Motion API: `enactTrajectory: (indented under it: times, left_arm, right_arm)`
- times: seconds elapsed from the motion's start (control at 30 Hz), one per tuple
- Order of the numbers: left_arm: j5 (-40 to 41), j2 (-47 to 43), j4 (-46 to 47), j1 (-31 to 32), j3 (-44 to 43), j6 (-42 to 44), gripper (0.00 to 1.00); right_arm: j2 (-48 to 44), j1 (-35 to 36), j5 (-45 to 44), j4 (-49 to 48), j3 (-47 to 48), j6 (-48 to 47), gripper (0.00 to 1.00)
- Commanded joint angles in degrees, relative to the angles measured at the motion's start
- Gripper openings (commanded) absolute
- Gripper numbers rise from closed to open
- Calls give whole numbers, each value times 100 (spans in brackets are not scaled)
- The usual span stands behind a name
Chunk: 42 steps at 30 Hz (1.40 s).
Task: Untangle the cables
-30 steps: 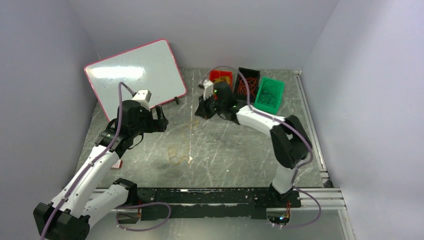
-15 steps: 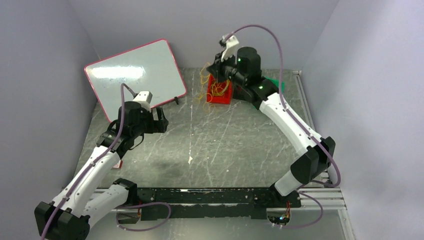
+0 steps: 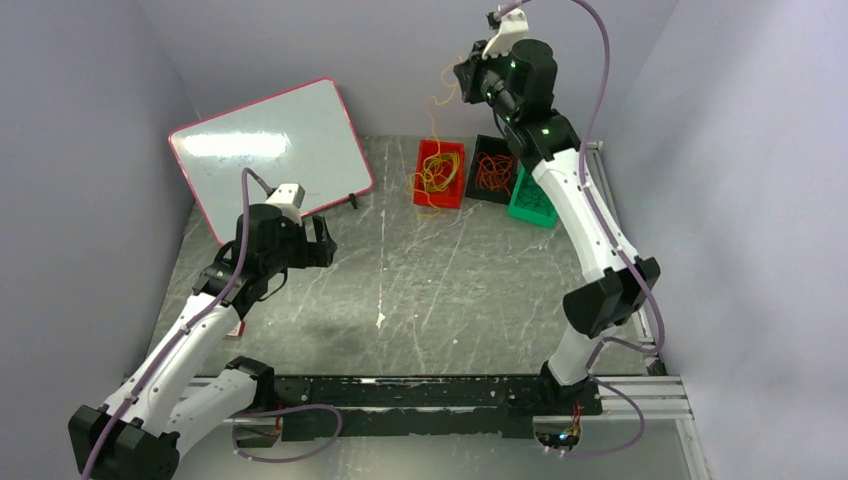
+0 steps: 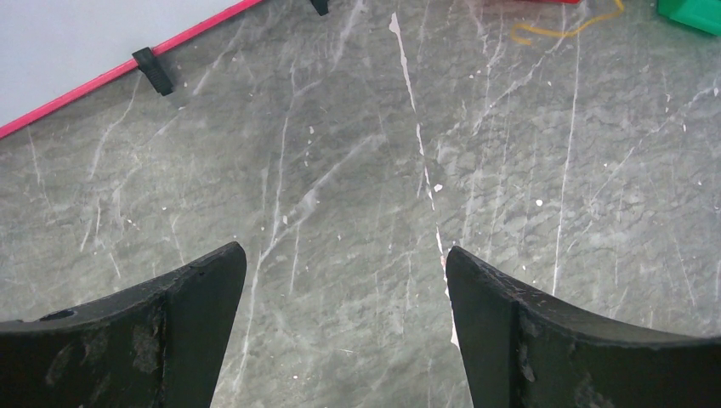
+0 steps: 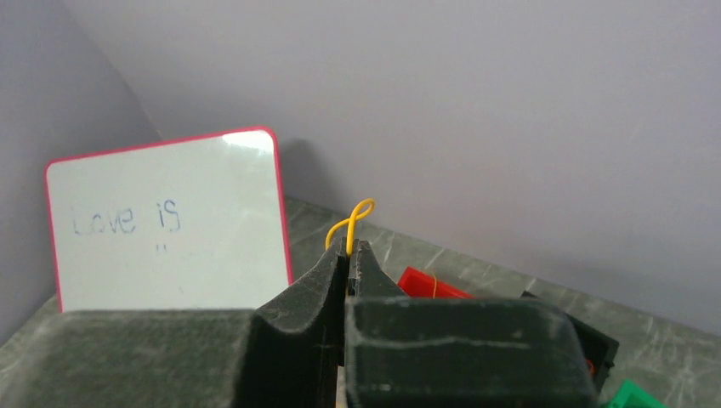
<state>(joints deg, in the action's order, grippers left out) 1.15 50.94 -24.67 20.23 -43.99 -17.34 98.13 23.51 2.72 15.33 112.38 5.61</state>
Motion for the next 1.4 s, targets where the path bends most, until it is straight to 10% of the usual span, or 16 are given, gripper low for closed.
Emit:
enactTrajectory:
  times: [0.0,0.63,1.37]
  left_arm:
    - [91,-66,110,-50,34,63,92]
    - [137,-57,76,-46,39,56,92]
    - [164,-71,62,-45,40,67,92]
  right_arm:
    - [478,-34,11,189,755,38,0]
    - [1471,-479,-74,-134,2165,334,0]
    - [1995,-648,-675,-329,322,418,0]
